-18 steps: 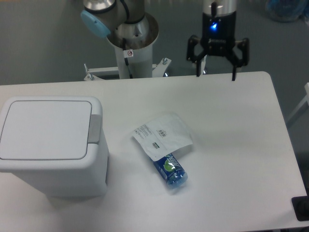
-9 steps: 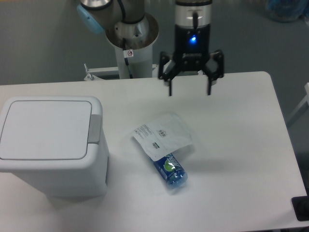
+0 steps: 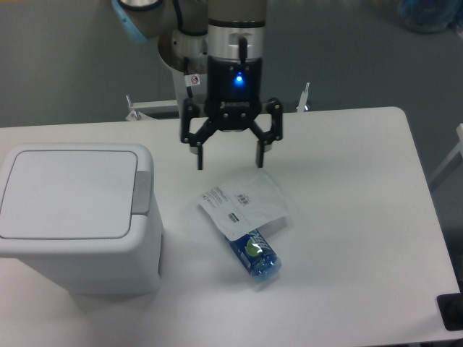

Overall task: Open the trash can
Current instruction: 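Lower the gripper finger onto the lid's grey hinge edge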

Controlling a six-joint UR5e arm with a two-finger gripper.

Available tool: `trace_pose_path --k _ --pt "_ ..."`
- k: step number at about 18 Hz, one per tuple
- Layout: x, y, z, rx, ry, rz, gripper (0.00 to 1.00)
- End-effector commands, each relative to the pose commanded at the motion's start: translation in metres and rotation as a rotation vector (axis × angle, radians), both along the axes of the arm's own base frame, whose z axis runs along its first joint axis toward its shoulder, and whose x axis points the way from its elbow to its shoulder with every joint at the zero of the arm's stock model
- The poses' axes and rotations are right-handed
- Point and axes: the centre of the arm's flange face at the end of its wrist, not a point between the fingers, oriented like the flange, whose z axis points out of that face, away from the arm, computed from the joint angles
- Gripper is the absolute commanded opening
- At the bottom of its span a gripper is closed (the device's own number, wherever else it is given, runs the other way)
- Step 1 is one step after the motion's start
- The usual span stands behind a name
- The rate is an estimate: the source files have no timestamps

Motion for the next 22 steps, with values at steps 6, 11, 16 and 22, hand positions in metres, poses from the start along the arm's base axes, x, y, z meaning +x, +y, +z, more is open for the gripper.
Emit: trace_pose_path --k 6,11,16,22 --pt "0.01 0.022 -0.019 -0.017 -0.044 -0.026 1.0" --pt "0.02 0.032 -0.026 -0.027 -0.051 -0.055 1.0" --pt "0.021 0.041 -0.042 -0.049 -0.069 -0.068 1.0" --pt "0.023 0.045 -0.047 -0.055 -0.072 -0.078 1.0"
